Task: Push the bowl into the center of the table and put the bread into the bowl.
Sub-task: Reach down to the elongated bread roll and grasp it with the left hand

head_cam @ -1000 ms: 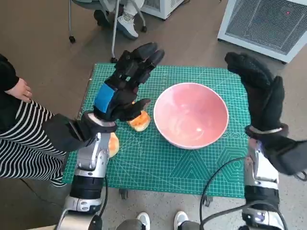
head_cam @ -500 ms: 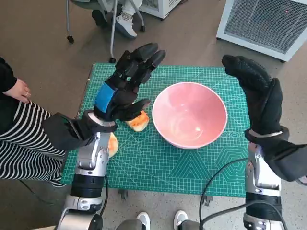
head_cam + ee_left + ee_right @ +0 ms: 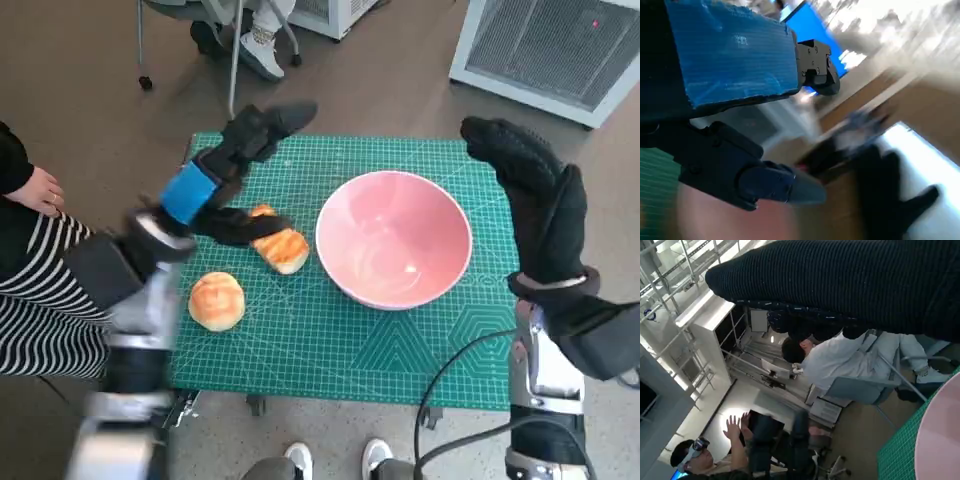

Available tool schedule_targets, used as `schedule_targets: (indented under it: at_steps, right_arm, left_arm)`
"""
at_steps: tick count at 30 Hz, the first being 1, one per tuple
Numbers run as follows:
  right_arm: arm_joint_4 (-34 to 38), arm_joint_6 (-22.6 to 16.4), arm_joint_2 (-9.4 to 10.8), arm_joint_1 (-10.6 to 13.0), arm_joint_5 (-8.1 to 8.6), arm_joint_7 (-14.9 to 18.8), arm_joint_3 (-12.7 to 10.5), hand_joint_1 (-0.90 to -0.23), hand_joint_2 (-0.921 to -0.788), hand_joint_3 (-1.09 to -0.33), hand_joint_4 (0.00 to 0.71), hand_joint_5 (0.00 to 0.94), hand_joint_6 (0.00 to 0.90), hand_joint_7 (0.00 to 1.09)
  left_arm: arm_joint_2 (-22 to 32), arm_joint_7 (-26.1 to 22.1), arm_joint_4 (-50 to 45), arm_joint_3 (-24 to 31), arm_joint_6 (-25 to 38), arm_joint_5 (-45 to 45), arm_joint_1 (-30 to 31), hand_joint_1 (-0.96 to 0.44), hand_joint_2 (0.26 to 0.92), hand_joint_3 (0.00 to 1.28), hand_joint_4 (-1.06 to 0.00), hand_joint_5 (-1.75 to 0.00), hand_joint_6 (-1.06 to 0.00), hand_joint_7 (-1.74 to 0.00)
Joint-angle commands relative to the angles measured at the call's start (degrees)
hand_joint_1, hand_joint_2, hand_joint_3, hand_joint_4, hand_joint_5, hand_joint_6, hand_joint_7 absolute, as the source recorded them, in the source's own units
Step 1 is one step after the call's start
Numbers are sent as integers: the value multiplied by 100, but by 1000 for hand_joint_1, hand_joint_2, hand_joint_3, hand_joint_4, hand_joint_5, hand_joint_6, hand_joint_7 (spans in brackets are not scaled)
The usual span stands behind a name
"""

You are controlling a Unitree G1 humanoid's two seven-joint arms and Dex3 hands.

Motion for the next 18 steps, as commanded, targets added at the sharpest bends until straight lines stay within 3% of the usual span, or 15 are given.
schedule_targets:
  at_steps: [1,8,18]
  right_arm:
    - [35,-13,5,195,-13,-7,10,-824,-921,-699,175,9,118,379]
    - [97,-76,7,199,5,-7,-14,-812,-921,-714,171,4,108,388]
    - [210,-136,29,161,24,-14,-31,-805,-921,-722,168,2,101,399]
  left_arm:
    - [704,-207,44,-301,443,665,-467,-288,660,94,-55,-151,-34,-475]
    - [973,-219,269,-577,603,1083,-670,-132,670,44,-86,-18,-142,-284]
    - [934,-120,838,-1020,429,1572,-891,-30,696,29,-96,-4,-237,-147]
